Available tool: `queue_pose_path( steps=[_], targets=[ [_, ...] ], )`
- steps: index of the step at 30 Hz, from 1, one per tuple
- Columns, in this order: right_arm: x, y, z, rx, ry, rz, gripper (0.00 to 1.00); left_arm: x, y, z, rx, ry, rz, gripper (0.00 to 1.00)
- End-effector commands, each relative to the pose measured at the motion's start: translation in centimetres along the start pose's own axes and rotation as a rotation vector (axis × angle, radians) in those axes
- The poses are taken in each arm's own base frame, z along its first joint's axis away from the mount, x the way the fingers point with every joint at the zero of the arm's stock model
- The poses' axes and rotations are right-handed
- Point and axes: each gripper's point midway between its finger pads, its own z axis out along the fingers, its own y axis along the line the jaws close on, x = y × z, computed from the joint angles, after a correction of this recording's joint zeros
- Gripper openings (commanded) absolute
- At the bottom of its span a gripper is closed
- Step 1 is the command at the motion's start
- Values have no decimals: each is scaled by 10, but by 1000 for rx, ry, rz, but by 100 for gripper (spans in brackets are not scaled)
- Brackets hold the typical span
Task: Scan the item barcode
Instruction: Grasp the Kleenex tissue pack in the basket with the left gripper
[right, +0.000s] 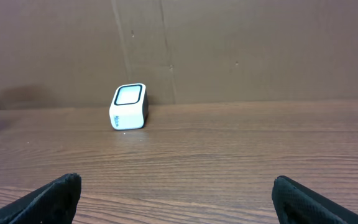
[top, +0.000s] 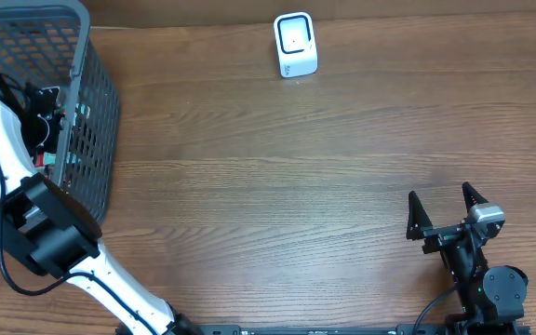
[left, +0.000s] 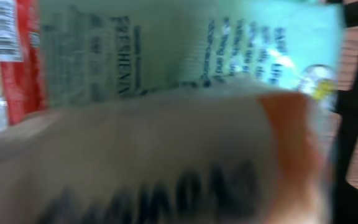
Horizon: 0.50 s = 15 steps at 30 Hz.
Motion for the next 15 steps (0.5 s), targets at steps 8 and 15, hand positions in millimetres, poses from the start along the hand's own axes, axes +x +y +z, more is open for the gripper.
queue_pose_path(
  steps=[8, 15],
  targets=[
    [2, -2, 0, 10, -2, 0, 100, 7, 1, 34, 32, 60, 8, 87],
    [2, -2, 0, 10, -2, 0, 100, 5, 1, 33, 27, 53, 10, 49]
  ],
)
